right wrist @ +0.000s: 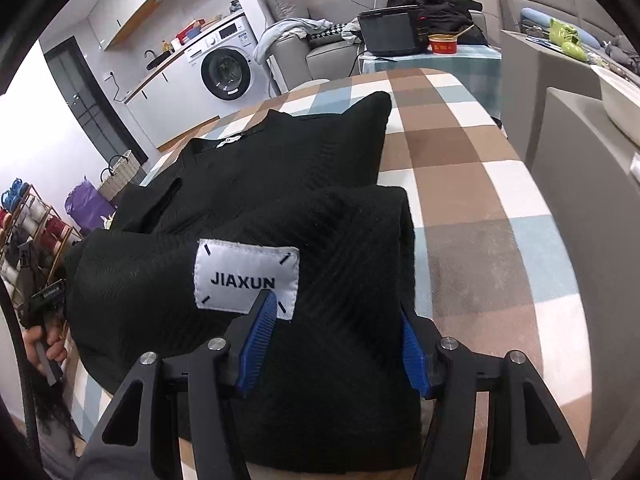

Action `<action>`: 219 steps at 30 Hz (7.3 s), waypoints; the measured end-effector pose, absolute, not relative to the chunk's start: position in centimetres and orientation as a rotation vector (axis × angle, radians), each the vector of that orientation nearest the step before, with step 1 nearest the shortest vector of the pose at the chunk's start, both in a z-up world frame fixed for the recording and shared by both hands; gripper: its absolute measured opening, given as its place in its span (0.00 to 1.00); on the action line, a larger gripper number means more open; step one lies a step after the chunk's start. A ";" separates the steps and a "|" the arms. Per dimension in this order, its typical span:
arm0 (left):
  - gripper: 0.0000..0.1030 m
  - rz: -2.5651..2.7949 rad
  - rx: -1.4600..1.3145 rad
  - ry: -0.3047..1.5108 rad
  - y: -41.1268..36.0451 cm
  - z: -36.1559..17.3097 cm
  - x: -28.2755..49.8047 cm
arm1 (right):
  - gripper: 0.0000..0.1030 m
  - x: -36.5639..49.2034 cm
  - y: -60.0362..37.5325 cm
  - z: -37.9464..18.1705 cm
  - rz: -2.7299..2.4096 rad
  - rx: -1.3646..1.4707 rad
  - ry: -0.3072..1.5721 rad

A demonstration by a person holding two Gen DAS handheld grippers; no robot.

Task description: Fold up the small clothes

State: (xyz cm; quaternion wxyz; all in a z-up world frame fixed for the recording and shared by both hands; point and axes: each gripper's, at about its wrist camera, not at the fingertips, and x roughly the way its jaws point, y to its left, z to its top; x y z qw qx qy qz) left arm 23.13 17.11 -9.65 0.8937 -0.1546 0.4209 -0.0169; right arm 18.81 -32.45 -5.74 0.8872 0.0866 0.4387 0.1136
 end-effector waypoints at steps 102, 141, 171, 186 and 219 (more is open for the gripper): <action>0.04 0.013 -0.432 0.725 16.9 2.5 4.1 | 0.11 8.7 -36.4 -5.3 0.192 0.476 0.936; 0.63 0.032 -0.318 0.869 19.5 -2.8 32.8 | 0.48 30.4 -36.4 -3.2 0.124 0.372 0.969; 0.50 0.068 -0.368 0.869 21.5 -5.4 34.0 | 0.50 30.9 -33.6 -1.1 0.189 0.443 0.889; 0.57 0.137 -0.209 0.972 16.6 -5.5 40.3 | 0.50 30.6 -24.8 -2.8 0.290 0.396 0.982; 0.65 0.086 -0.212 0.881 19.5 -4.2 36.1 | 0.50 31.0 -27.8 -3.3 0.173 0.321 0.994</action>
